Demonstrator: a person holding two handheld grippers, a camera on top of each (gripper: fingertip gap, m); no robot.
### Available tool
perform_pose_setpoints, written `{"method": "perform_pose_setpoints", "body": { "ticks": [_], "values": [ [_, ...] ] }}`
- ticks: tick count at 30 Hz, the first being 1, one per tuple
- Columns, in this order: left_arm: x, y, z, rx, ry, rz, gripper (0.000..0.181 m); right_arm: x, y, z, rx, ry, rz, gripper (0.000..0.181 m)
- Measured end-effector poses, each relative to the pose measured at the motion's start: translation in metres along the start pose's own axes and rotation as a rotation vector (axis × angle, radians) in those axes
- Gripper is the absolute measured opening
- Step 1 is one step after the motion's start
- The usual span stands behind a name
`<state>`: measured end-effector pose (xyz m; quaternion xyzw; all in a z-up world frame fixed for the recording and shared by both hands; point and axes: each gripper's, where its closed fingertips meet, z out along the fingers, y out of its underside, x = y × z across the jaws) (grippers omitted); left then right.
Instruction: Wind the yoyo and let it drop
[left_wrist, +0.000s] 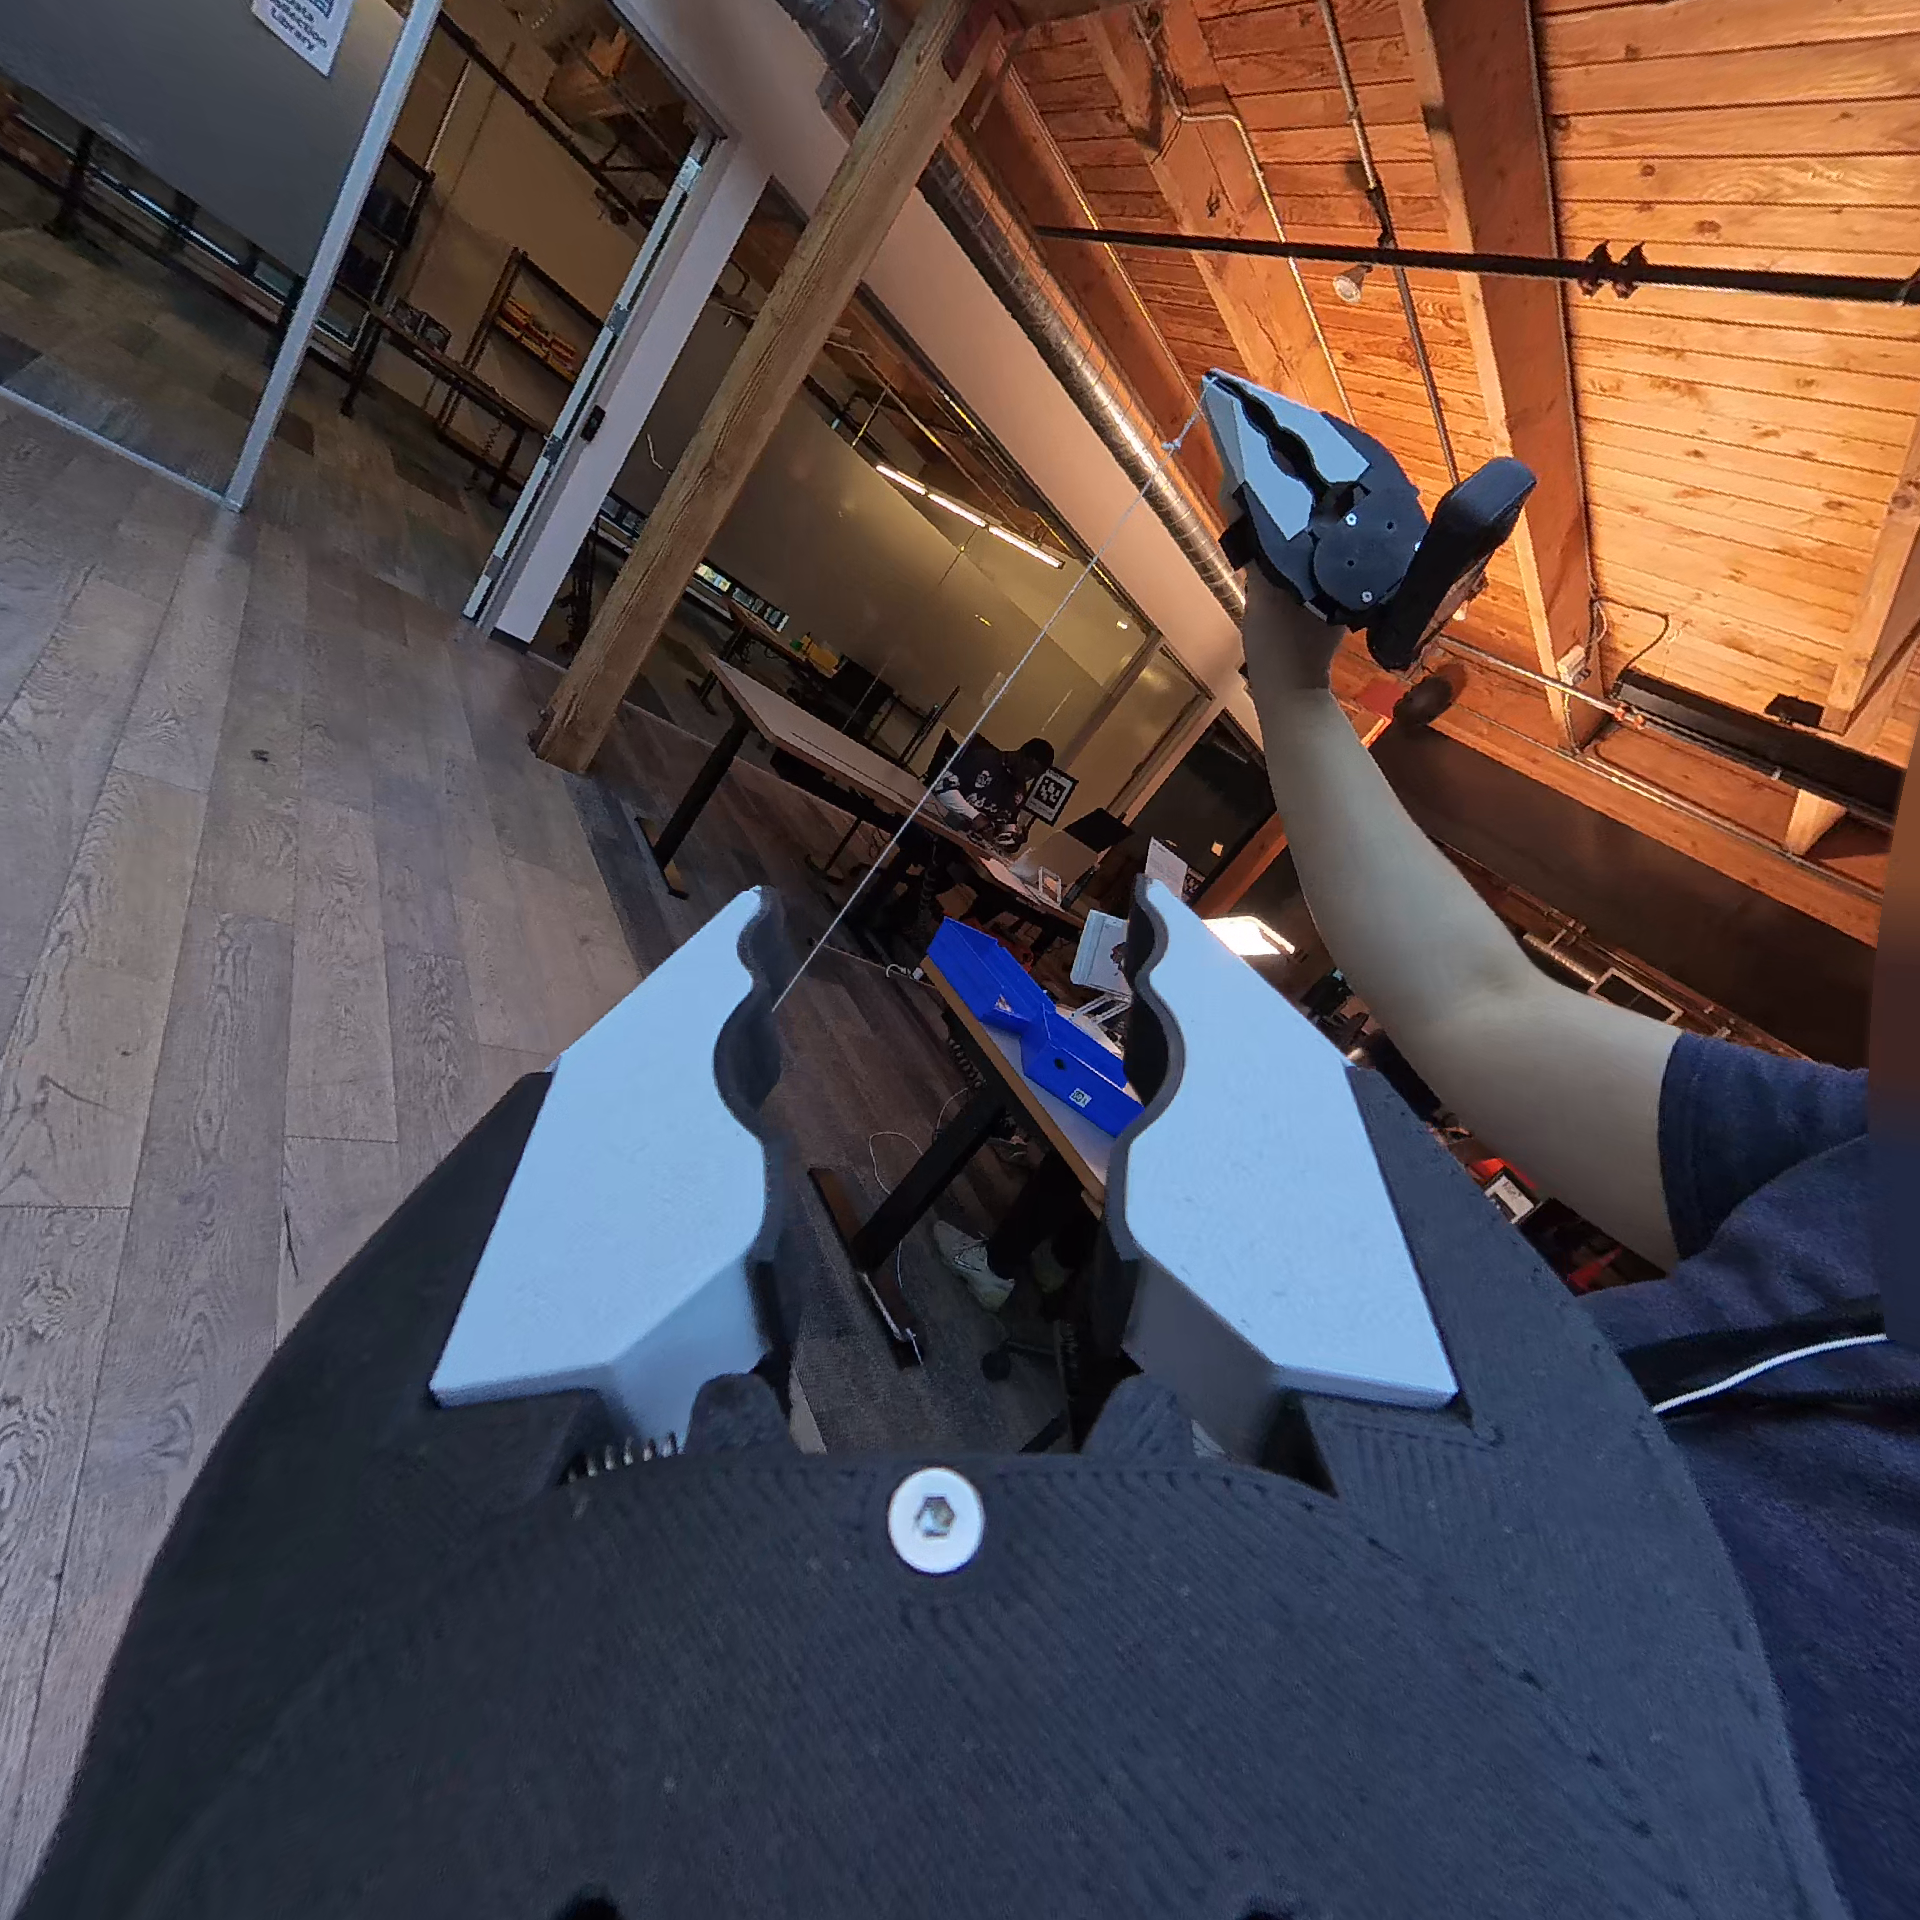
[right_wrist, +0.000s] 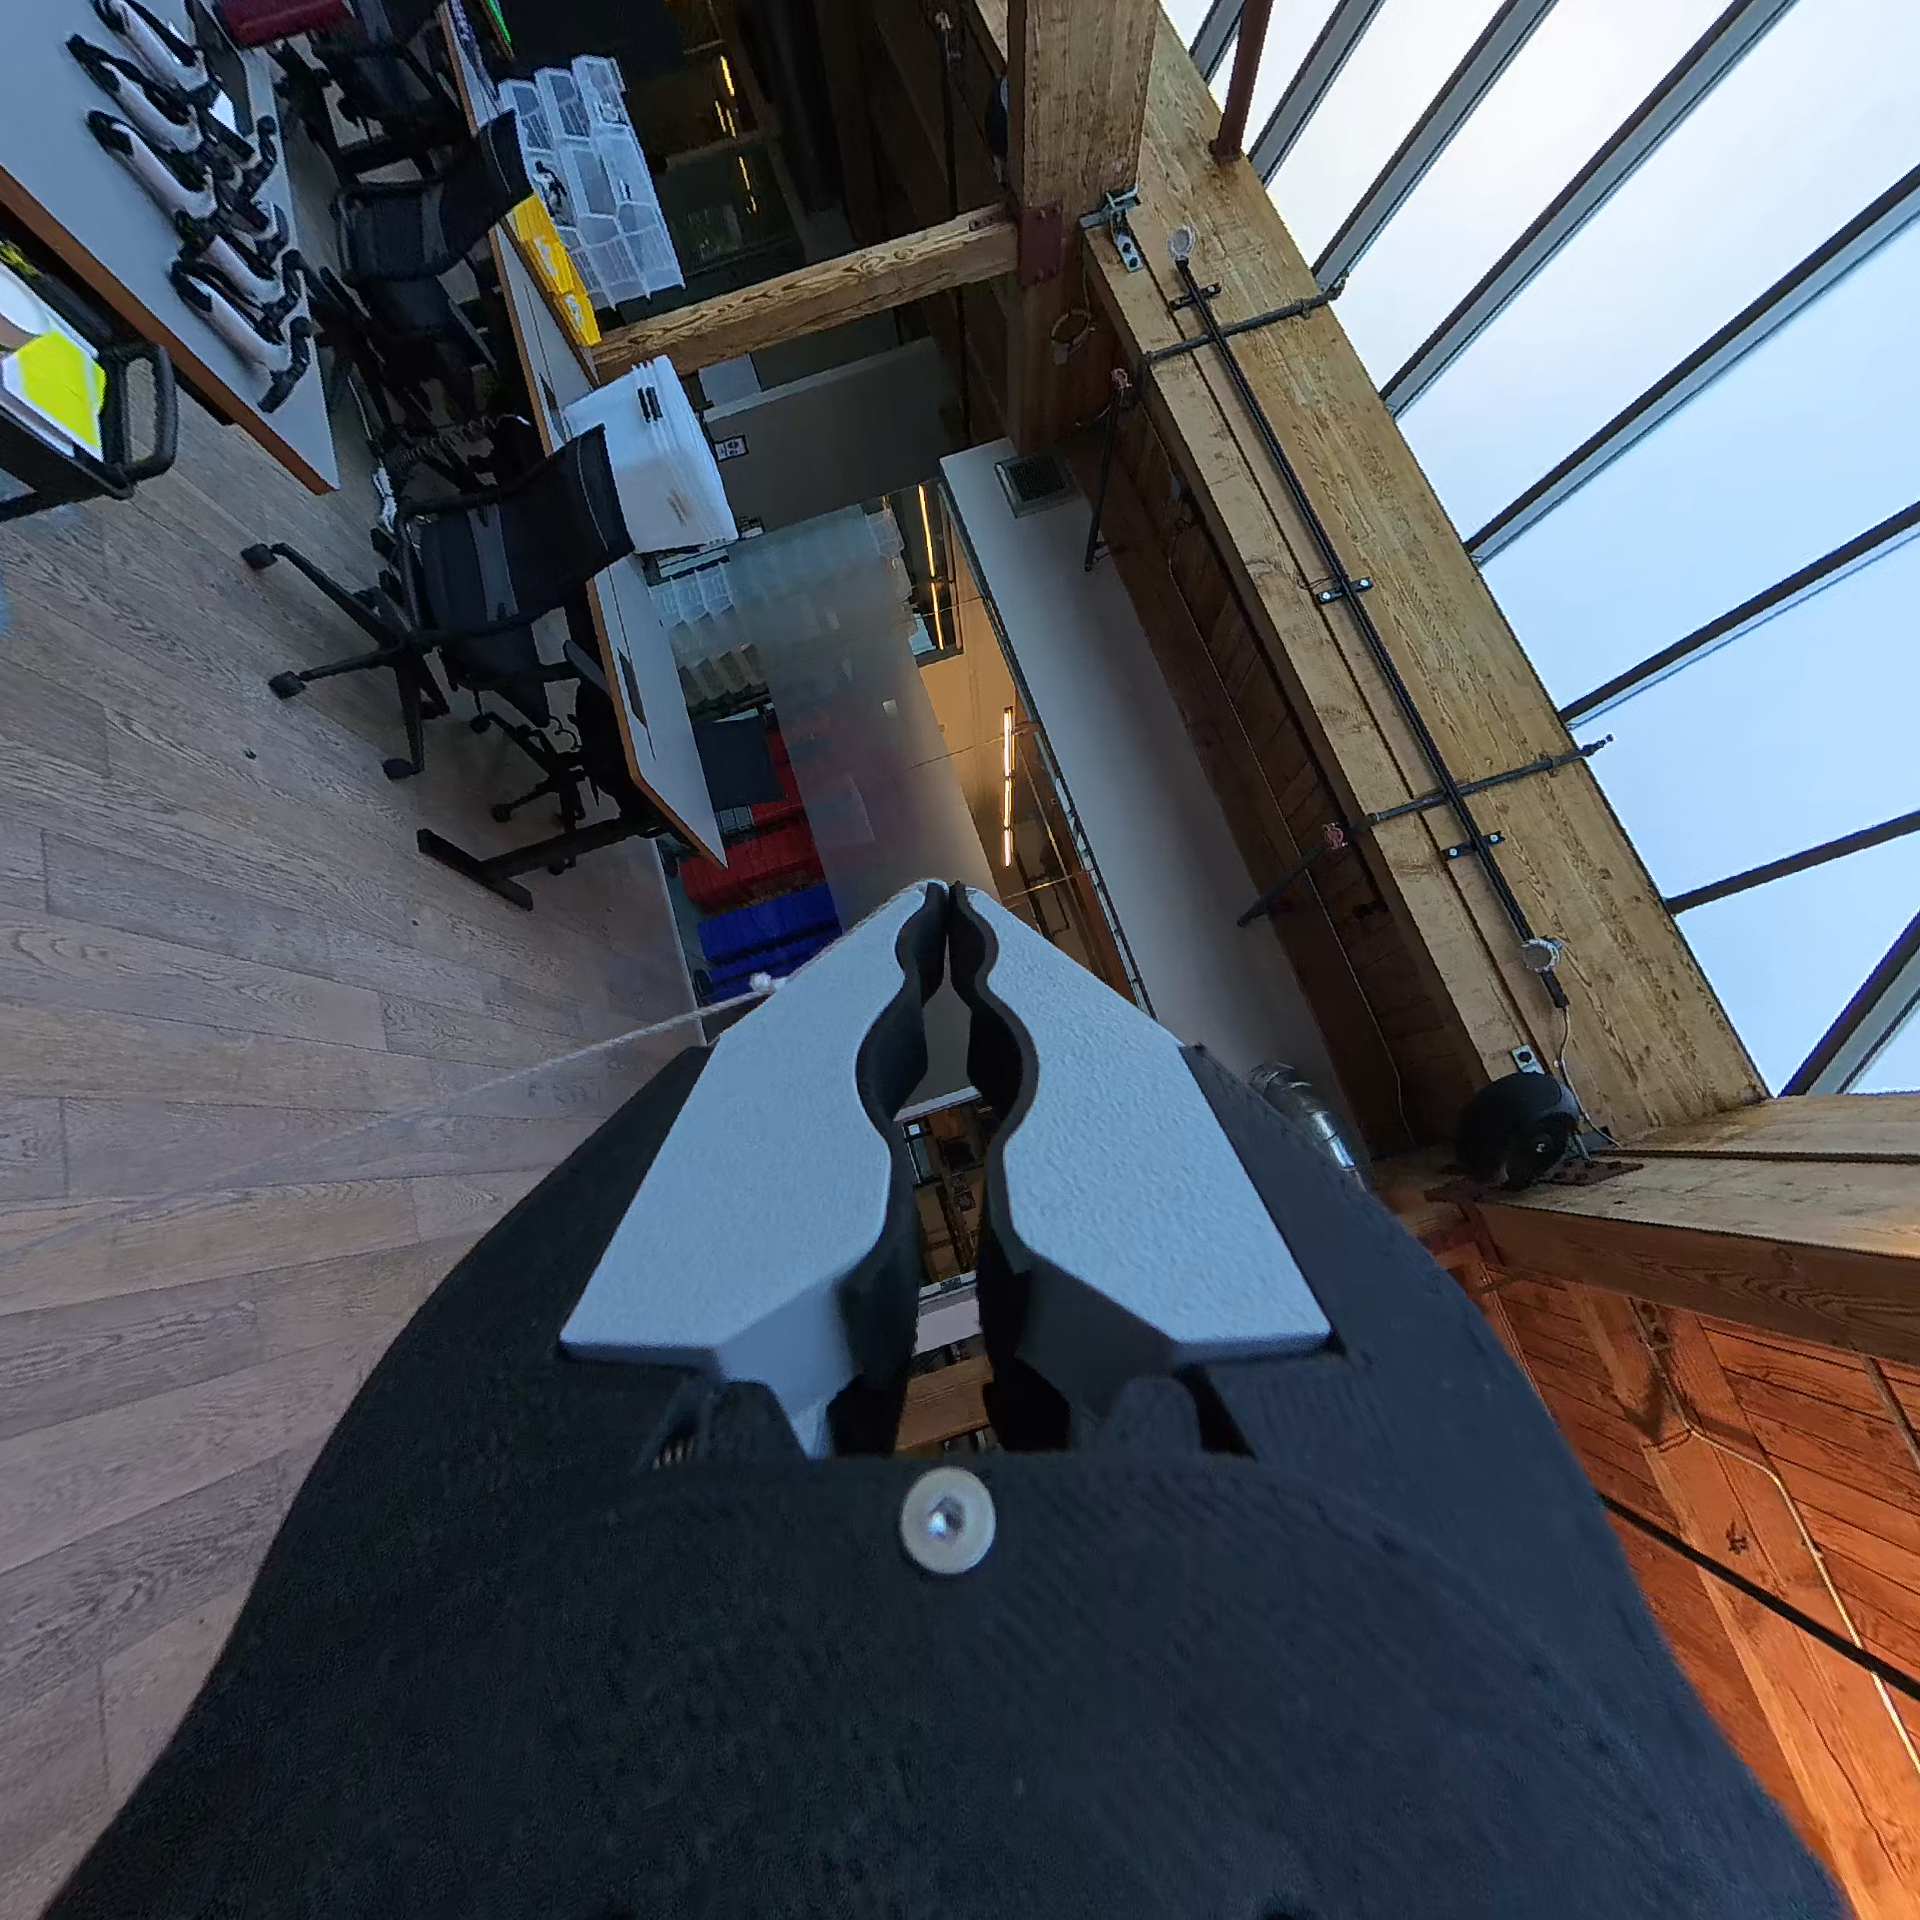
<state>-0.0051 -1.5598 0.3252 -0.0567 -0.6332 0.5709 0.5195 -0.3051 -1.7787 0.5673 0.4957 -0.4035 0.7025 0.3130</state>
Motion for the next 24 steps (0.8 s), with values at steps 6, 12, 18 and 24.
{"method": "perform_pose_setpoints", "body": {
  "ticks": [6, 12, 18, 24],
  "values": [
    [-0.002, -0.006, 0.007, -0.014, -0.009, 0.011, 0.065, 0.14, -0.071, 0.006, 0.086, 0.09, 0.133, 0.0],
    [0.012, -0.008, 0.014, -0.025, 0.028, 0.034, 0.065, 0.093, -0.042, 0.016, 0.026, 0.031, 0.103, 0.0],
    [0.011, -0.008, 0.002, -0.016, 0.0, 0.04, 0.065, 0.068, -0.032, 0.019, 0.0, -0.007, 0.081, 0.0],
    [0.01, -0.004, -0.002, -0.012, 0.001, 0.017, 0.064, 0.047, -0.037, 0.024, 0.002, -0.045, 0.065, 0.0]
  ]
}}
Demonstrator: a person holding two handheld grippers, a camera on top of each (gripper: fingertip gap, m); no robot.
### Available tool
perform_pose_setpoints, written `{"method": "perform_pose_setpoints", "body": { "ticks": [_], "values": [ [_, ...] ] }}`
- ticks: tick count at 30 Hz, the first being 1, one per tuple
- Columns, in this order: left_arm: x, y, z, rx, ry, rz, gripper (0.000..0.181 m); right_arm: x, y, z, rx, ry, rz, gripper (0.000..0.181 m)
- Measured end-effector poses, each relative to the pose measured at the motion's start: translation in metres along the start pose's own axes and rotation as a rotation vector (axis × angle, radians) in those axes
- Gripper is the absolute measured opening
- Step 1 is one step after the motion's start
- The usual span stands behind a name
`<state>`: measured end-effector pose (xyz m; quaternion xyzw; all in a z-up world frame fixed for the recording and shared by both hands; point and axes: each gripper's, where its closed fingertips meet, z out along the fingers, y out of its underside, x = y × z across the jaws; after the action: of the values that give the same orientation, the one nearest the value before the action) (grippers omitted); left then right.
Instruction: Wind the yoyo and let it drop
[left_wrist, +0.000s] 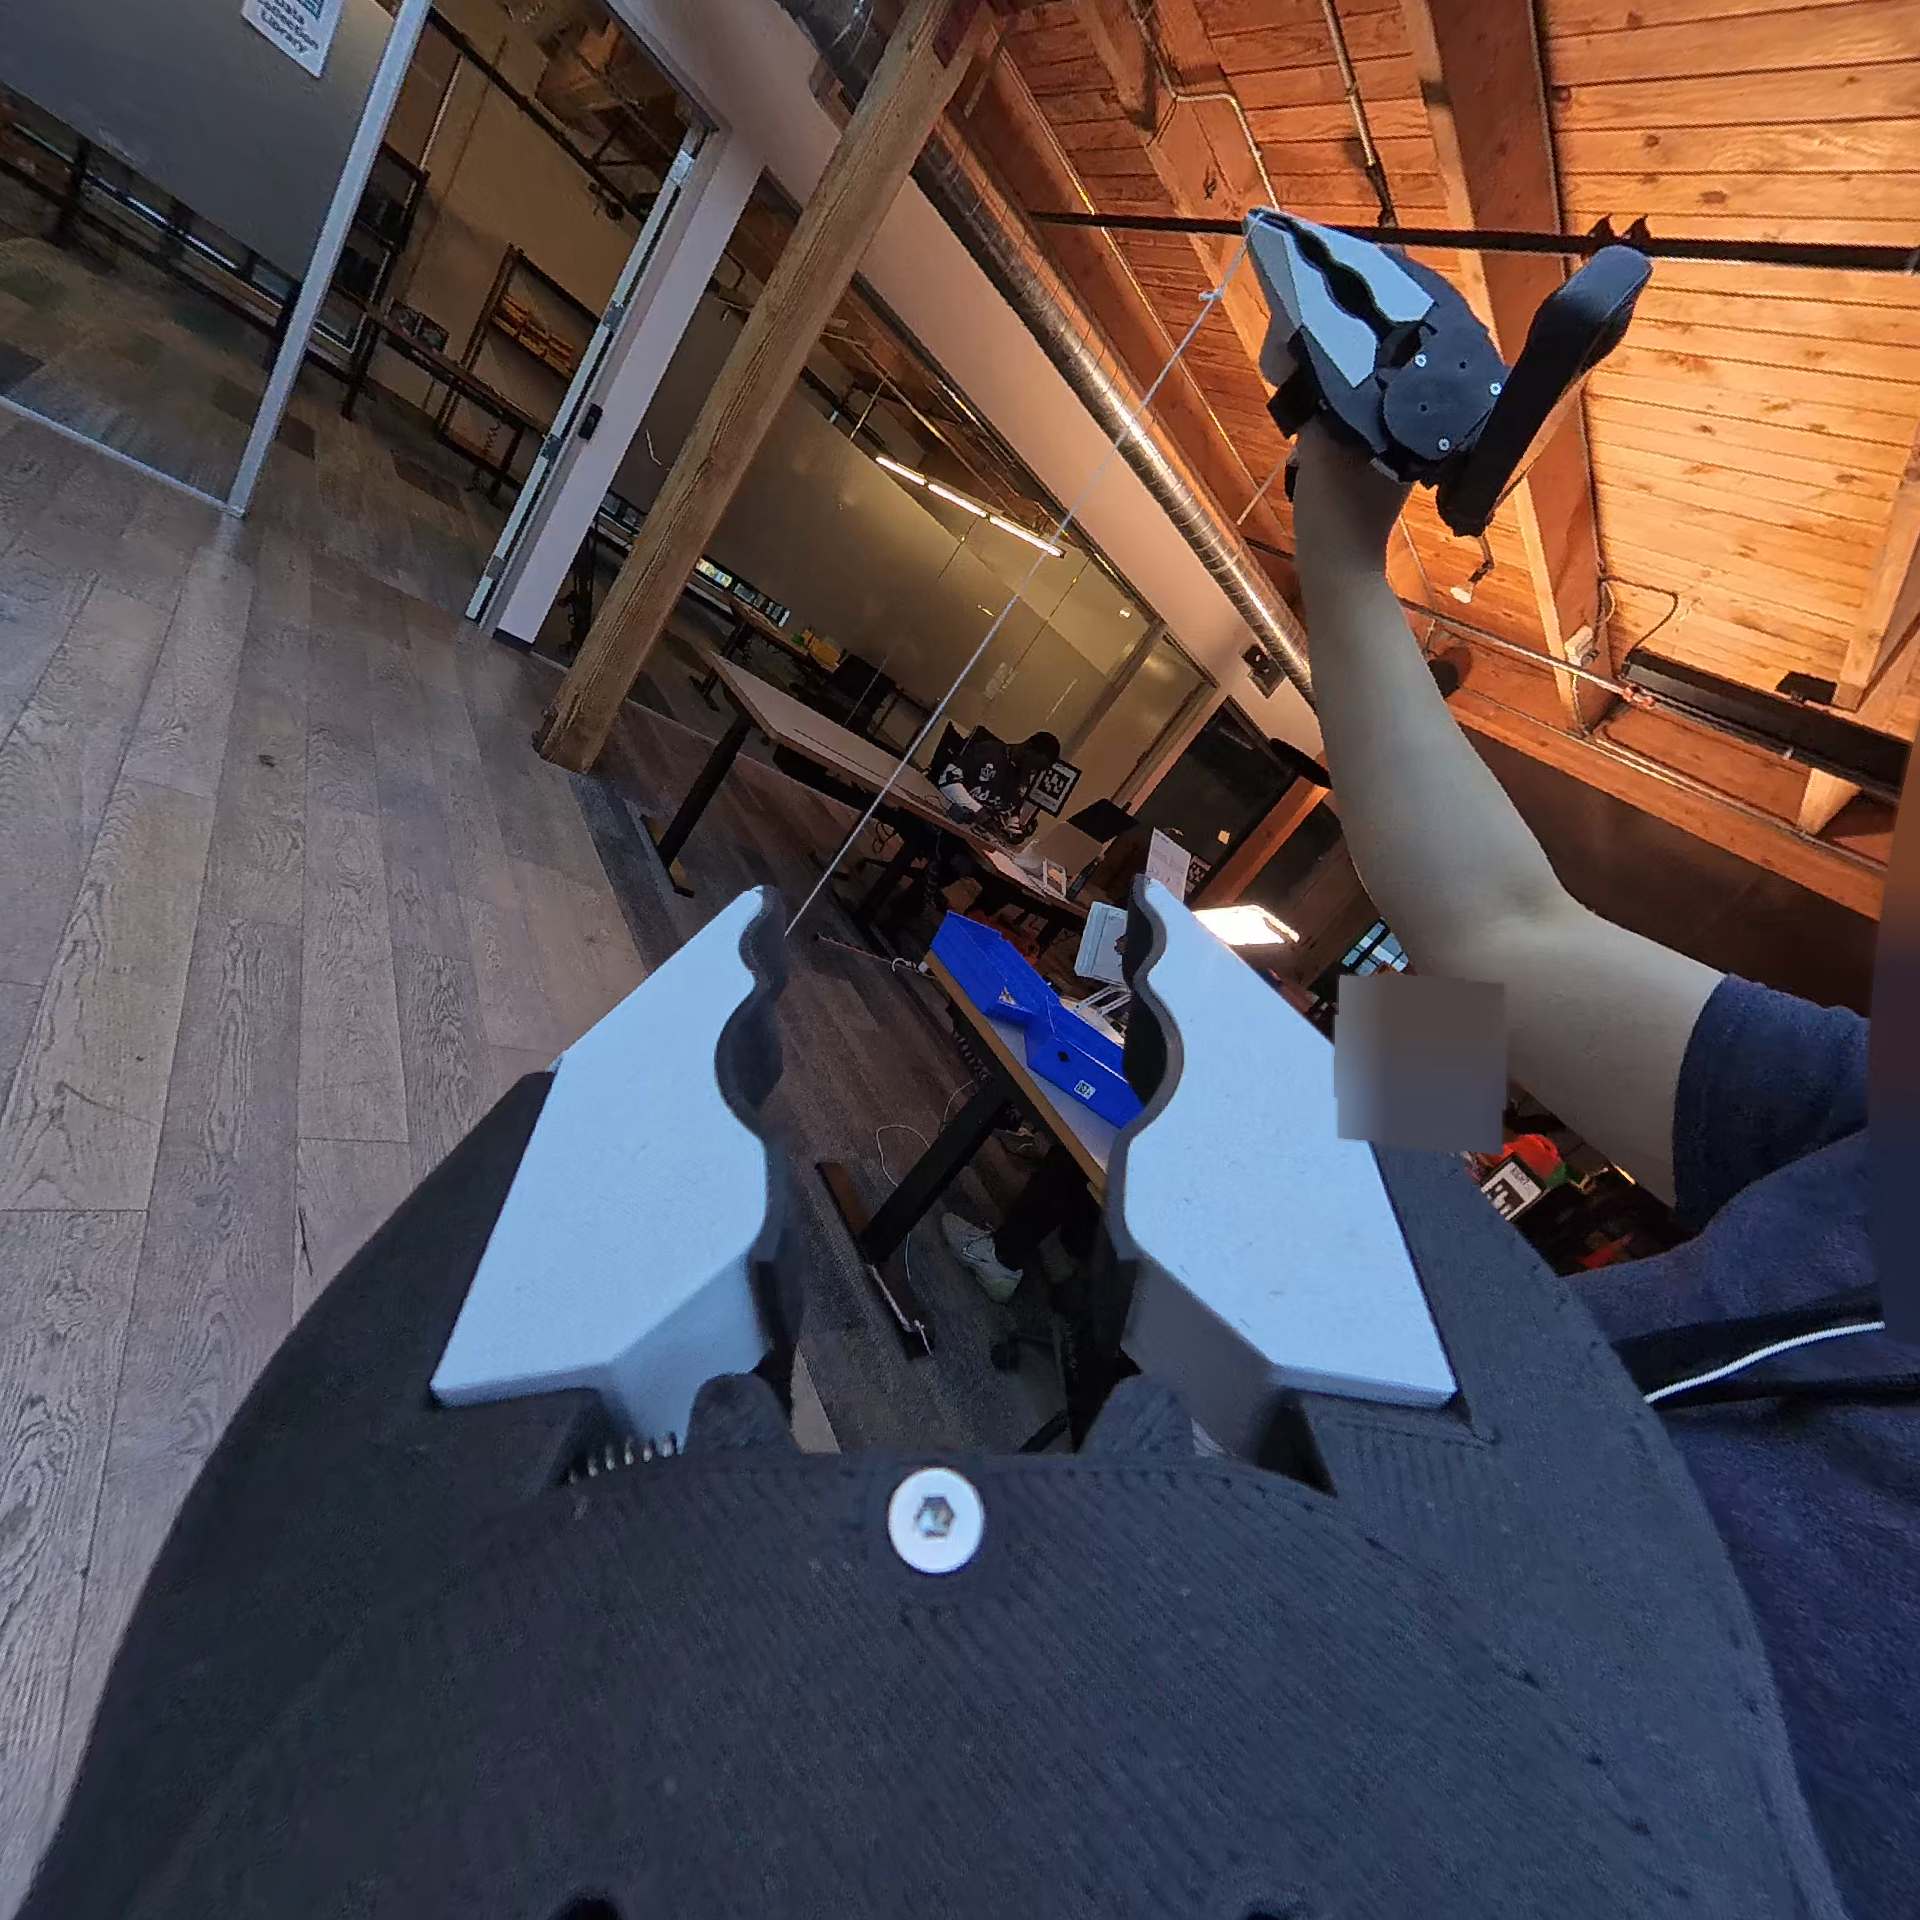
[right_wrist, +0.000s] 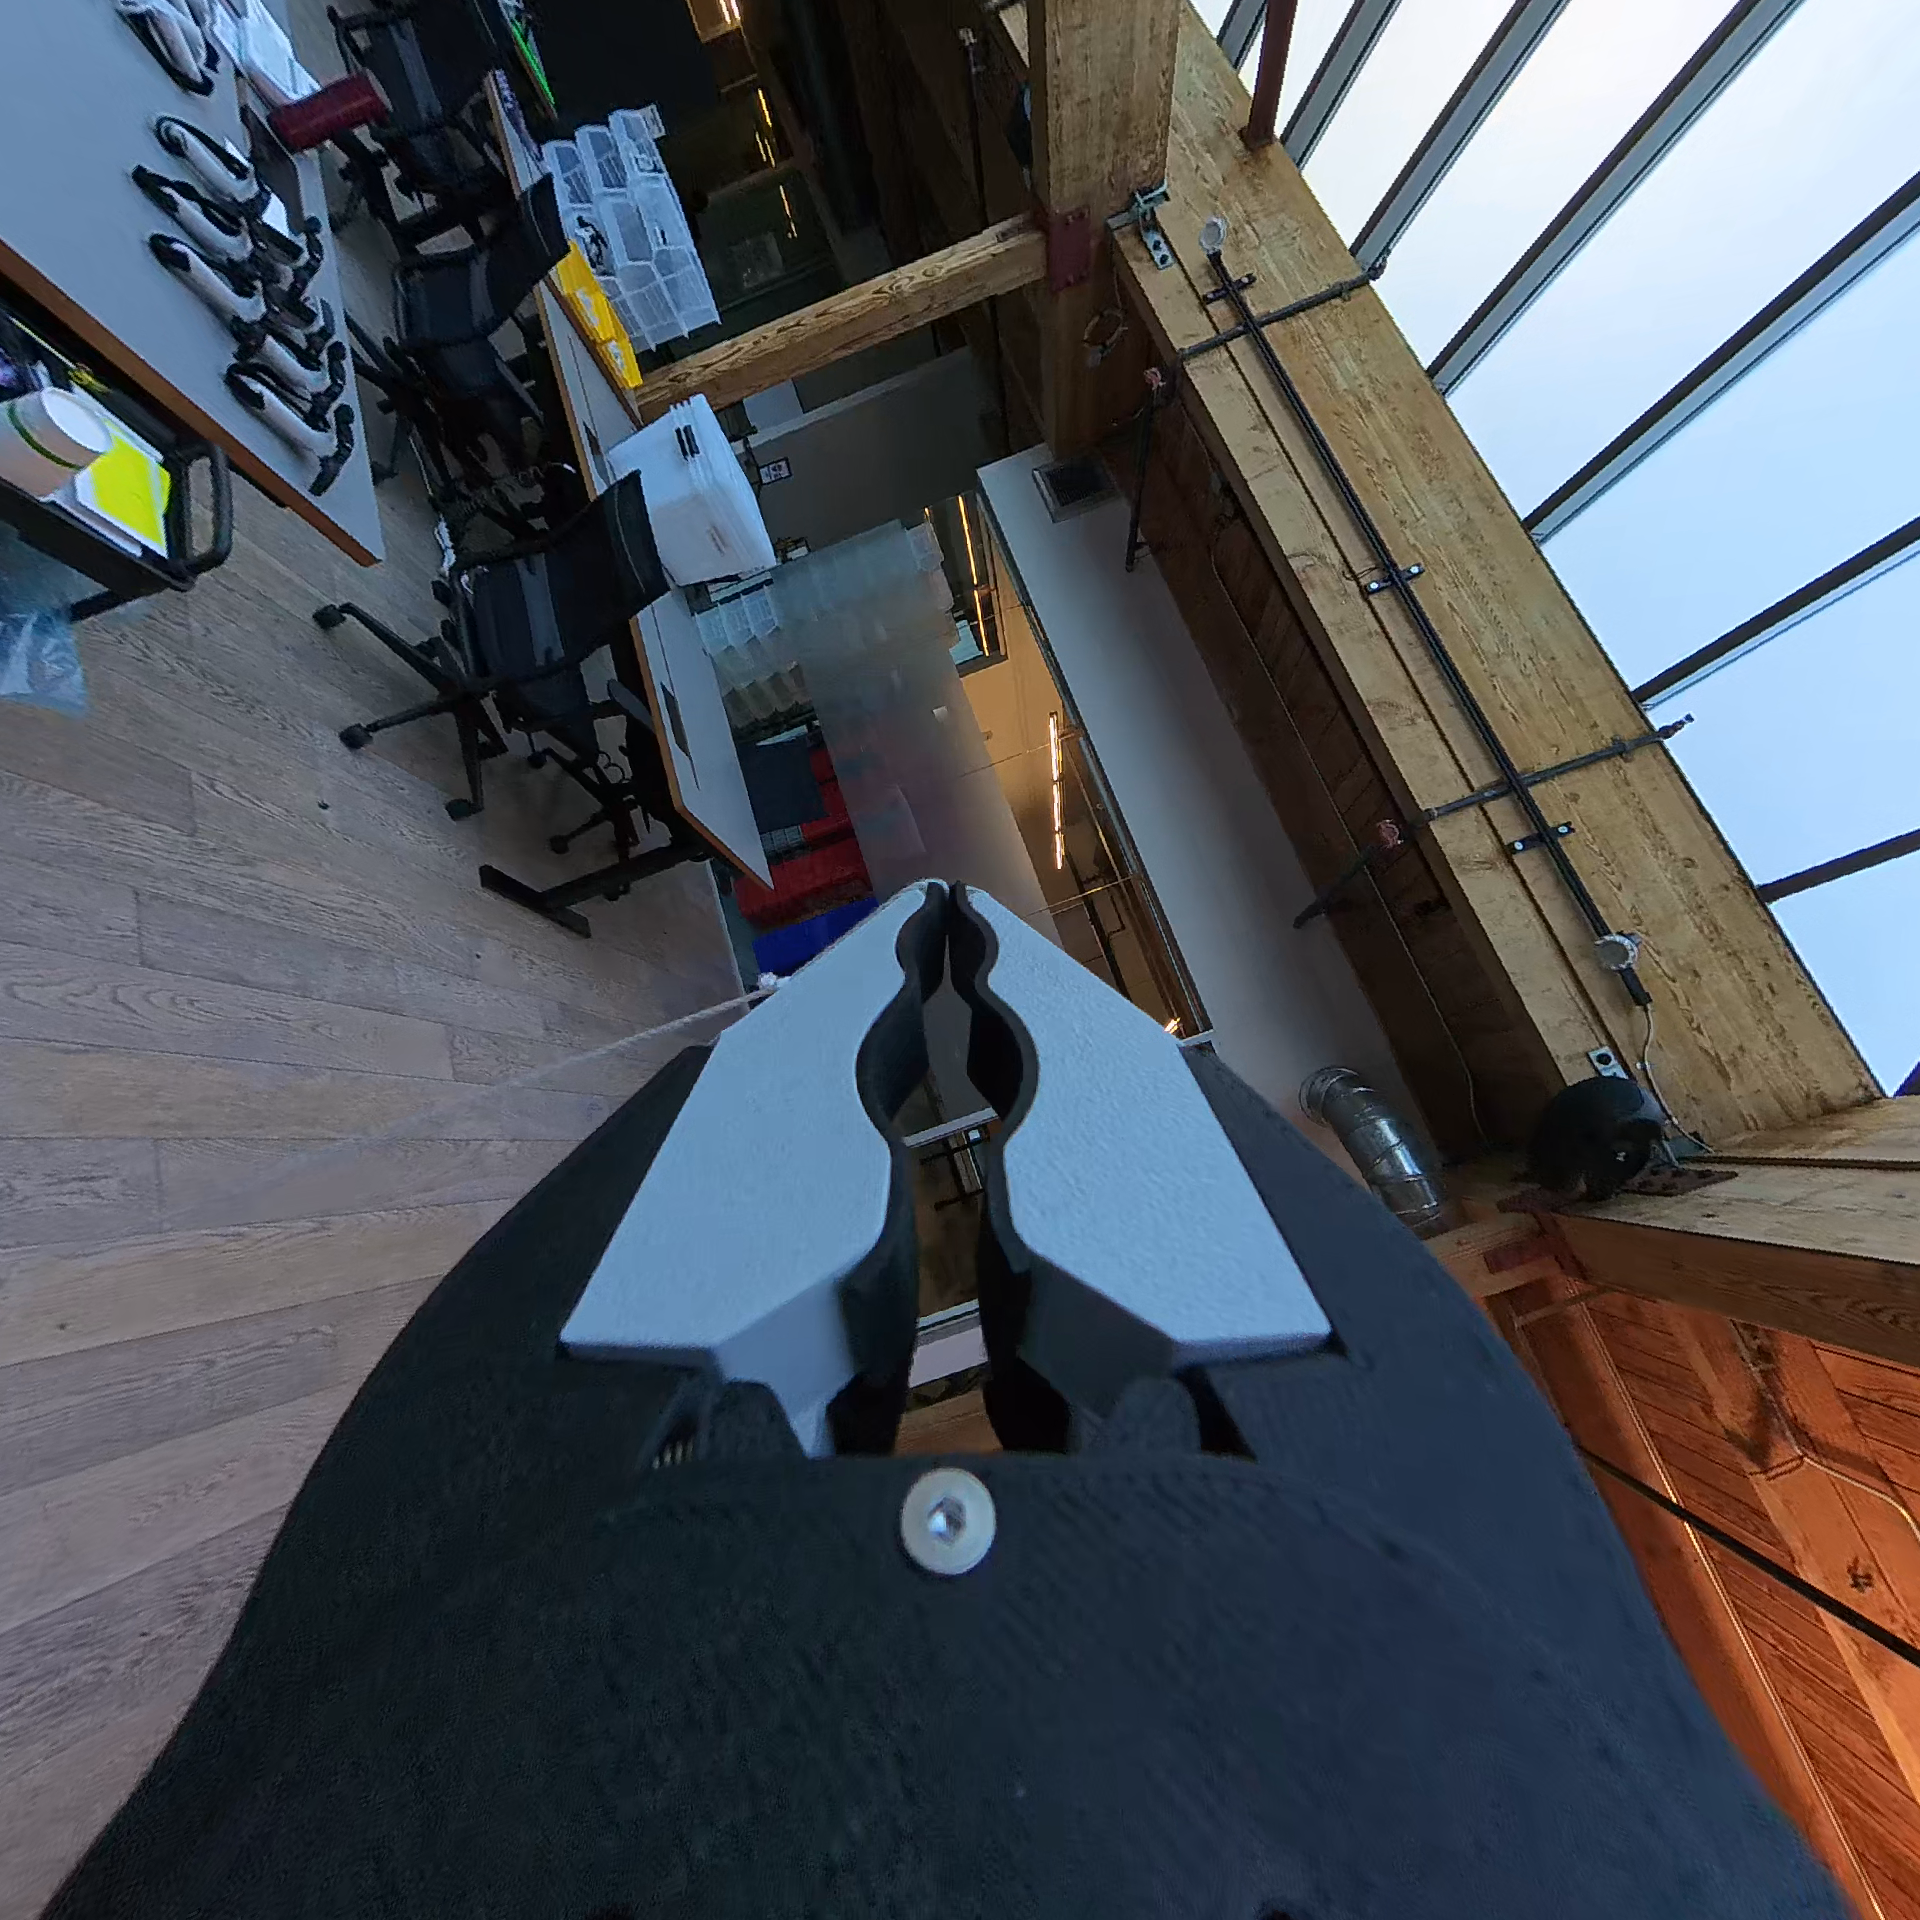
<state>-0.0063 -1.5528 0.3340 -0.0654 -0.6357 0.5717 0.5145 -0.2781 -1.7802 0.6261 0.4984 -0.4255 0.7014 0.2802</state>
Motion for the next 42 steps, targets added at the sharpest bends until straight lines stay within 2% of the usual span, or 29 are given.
{"method": "perform_pose_setpoints", "body": {
  "ticks": [14, 31, 42],
  "values": [
    [-0.006, 0.004, -0.012, 0.021, -0.007, -0.035, 0.065, -0.006, -0.013, 0.004, 0.017, -0.009, -0.006, 0.0],
    [-0.008, 0.005, -0.005, 0.009, 0.006, -0.042, 0.065, -0.007, -0.027, 0.003, 0.04, -0.01, -0.038, 0.0],
    [-0.007, 0.011, -0.003, -0.018, -0.001, -0.019, 0.066, 0.005, -0.054, 0.001, 0.066, -0.005, -0.095, 0.0]
  ]
}}
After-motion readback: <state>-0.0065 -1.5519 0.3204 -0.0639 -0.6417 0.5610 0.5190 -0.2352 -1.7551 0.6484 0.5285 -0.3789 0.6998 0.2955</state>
